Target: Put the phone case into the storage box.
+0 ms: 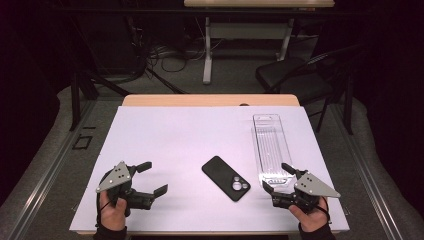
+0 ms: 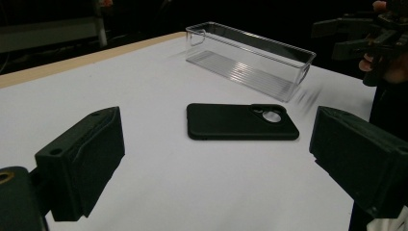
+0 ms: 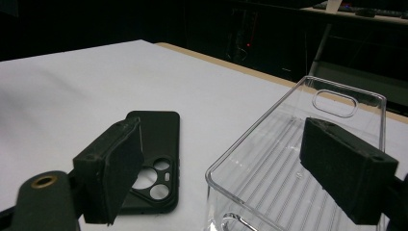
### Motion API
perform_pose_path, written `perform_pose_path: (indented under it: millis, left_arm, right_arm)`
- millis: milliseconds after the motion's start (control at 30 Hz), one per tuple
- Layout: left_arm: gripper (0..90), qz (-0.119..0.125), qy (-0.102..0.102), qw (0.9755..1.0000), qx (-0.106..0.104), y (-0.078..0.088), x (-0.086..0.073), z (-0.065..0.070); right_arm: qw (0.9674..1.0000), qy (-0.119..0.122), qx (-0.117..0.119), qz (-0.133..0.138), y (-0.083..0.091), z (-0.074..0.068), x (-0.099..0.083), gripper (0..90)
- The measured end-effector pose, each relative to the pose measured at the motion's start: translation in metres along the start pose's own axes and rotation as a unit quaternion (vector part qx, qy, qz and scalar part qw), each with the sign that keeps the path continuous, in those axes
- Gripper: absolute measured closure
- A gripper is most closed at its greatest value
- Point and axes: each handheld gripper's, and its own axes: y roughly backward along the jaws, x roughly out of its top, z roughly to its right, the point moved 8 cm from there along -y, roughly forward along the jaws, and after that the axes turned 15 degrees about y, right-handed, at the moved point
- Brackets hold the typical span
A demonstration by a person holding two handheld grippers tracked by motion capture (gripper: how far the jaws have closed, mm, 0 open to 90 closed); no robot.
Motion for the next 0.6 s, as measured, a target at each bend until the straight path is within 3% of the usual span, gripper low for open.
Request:
perform_pose_path:
  millis: [233,300,433,600]
  left_arm:
    - [5.3,-0.004,0.006,1.0000,0.001,-0.002,0.000,0.001]
    - [5.3,-0.007,0.013,0.9999,-0.008,-0.004,0.001,0.002]
    - [5.2,-0.015,0.030,0.9994,0.005,-0.010,0.002,0.000]
    - [4.9,-0.027,0.053,0.9982,0.000,-0.020,0.004,0.002]
  right_arm:
    - [1.0000,-0.003,0.001,-0.003,0.000,0.000,-0.002,14.5]
    - [1.0000,-0.002,0.000,-0.003,0.001,-0.001,-0.002,14.5]
    - [1.0000,-0.002,0.002,-0.008,0.002,-0.001,-0.004,14.5]
    - [1.0000,-0.004,0.002,-0.008,0.002,0.000,-0.003,14.5]
